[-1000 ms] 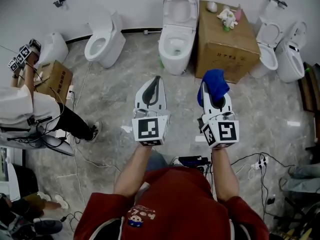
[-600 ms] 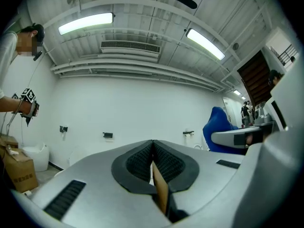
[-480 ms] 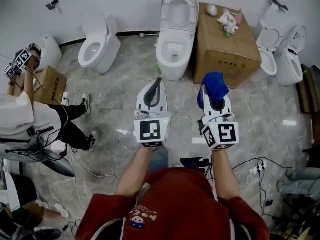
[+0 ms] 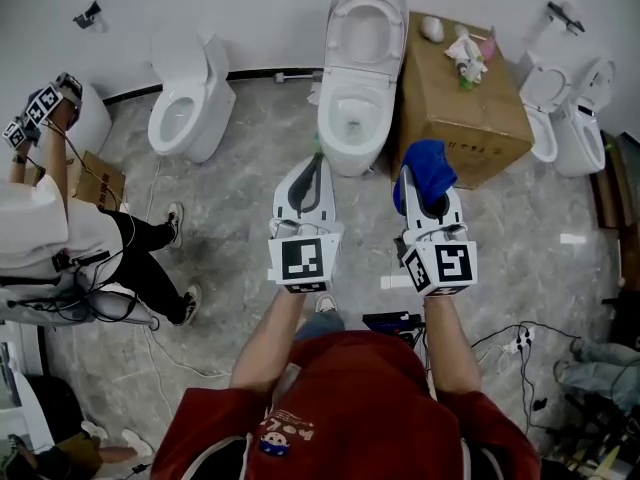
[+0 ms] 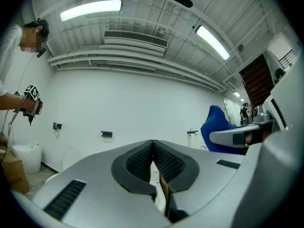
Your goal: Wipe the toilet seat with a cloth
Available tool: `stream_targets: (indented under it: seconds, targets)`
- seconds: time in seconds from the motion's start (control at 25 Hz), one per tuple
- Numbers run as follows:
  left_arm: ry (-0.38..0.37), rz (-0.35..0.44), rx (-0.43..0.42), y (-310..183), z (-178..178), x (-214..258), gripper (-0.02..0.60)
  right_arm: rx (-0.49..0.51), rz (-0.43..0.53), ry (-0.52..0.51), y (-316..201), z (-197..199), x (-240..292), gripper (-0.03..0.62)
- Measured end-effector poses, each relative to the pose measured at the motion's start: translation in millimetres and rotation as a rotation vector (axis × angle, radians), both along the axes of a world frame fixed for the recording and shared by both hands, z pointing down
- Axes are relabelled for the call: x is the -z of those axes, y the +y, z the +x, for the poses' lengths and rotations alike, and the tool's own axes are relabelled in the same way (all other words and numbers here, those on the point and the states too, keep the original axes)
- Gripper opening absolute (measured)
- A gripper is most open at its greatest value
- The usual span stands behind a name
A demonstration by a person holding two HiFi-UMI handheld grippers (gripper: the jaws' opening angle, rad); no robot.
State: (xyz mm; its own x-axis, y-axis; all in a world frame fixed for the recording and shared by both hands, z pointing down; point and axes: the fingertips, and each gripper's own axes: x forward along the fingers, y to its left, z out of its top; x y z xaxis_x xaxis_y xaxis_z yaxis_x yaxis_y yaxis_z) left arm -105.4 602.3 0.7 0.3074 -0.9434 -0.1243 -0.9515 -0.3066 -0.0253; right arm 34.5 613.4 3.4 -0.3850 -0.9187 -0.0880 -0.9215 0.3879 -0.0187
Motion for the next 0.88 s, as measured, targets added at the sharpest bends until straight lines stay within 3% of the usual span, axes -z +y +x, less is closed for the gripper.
stream_targets:
  seconds: [0.48,0.88]
  targets:
    - [-0.013,0.005,-0.028,-97,-21,-1,0.015,-0.036,0.006,-0.009,-97,-18,-1,0.059]
    - [-0.023,-0.004,-0.016,-231,8,-18,0.015,-0.018,-0.001,-0.034,-237,12,-20,0.059]
